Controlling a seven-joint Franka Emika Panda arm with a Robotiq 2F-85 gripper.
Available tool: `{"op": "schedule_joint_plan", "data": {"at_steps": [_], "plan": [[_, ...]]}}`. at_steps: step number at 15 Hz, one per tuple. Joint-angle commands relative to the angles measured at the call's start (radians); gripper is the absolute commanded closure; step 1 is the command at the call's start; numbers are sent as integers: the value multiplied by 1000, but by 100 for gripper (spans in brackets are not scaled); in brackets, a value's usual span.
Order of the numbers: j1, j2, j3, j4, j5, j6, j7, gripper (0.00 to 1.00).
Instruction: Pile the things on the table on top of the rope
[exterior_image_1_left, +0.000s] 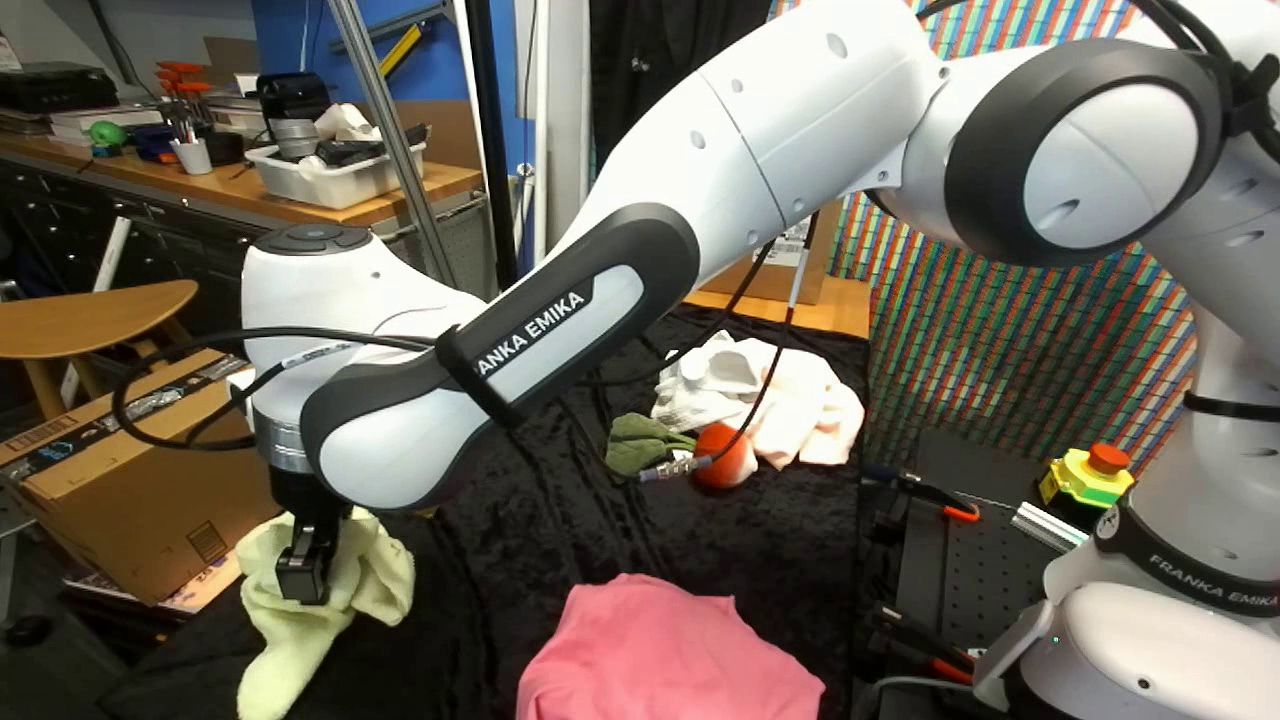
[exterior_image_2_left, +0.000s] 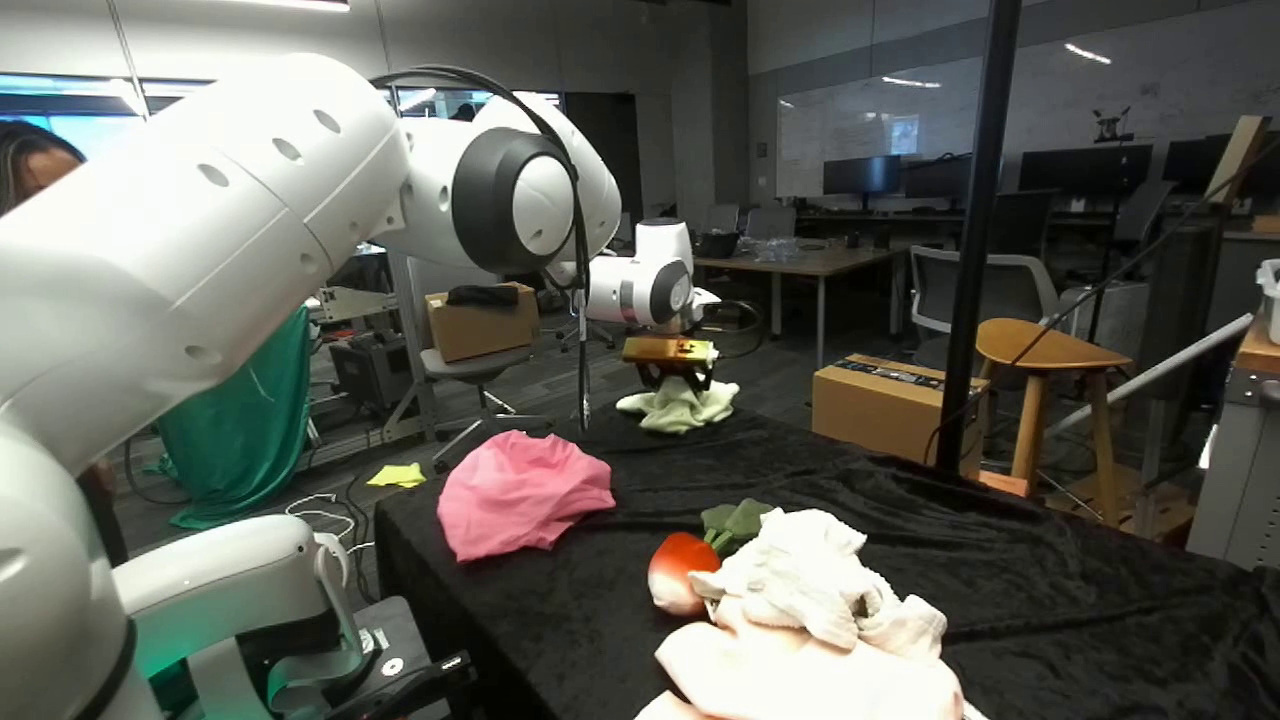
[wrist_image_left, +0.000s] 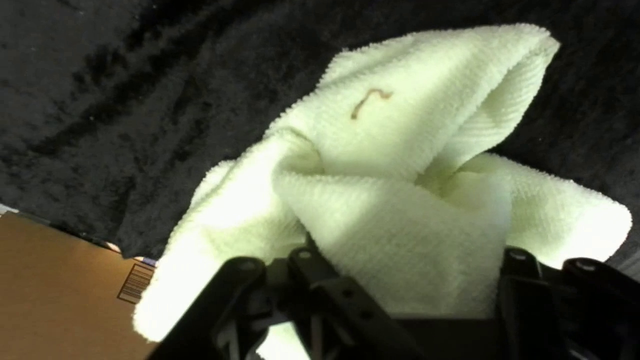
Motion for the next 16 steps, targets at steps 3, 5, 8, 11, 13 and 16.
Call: {"op": "schedule_joint_plan", "data": {"at_steps": [3,5,8,11,13,16], "plan": [[4,18,-7,52,-9,-1,-8,81],[4,19,-8,57,-8,-1,-7,91],[1,-2,-9,34,-12,-15,-20,93],[-23,-59,19,-13,-1,-77,-87,91],[-40,-120,34,-60,2,-115,-137,91],[-80,-252,59,-164,12,-164,-214,91]]}}
